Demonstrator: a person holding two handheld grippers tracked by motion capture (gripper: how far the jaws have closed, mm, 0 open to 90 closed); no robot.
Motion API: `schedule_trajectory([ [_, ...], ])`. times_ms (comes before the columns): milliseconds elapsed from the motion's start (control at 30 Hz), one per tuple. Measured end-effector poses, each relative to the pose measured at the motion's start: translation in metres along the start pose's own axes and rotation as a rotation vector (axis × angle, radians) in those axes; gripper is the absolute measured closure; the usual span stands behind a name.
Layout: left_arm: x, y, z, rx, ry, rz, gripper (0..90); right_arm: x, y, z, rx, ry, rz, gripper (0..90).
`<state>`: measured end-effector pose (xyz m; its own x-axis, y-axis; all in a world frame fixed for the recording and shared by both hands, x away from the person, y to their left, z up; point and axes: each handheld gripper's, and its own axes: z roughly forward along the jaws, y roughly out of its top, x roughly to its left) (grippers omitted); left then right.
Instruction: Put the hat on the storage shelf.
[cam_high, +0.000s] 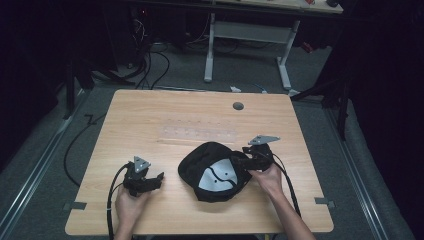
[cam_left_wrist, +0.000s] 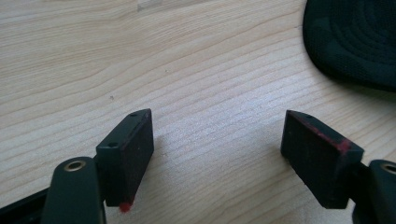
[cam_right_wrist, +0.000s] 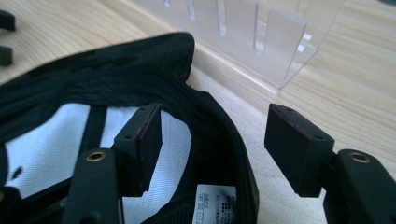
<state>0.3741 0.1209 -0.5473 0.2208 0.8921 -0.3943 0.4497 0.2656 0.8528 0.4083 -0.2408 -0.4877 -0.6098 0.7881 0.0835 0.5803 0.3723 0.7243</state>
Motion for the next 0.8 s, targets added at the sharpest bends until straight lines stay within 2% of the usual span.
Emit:
schedule_trajectory([
  [200,0.000,0.000,0.000,0.000,0.000,0.000,25.7,-0.003,-0.002,0.009,0.015,0.041,0.018,37.8],
  [400,0.000,0.000,0.000,0.001,0.001,0.002,25.8,-0.004,-0.004,0.018,0.026,0.050,0.023,40.7],
  [467,0.000,0.000,0.000,0.000,0.001,0.000,25.7,-0.005,-0.005,0.020,0.031,0.058,0.032,42.9],
  [567,0.000,0.000,0.000,0.001,0.001,0.002,25.7,-0.004,-0.006,0.023,0.039,0.055,0.013,47.9],
  [633,0.000,0.000,0.000,0.001,0.001,0.002,25.7,-0.003,-0.007,0.025,0.037,0.055,0.002,51.3],
  [733,0.000,0.000,0.000,-0.001,-0.001,-0.005,26.4,-0.003,-0.009,0.025,0.031,0.071,0.021,57.0],
  [800,0.000,0.000,0.000,-0.001,-0.001,-0.005,26.4,-0.003,-0.010,0.024,0.025,0.072,0.008,61.3],
])
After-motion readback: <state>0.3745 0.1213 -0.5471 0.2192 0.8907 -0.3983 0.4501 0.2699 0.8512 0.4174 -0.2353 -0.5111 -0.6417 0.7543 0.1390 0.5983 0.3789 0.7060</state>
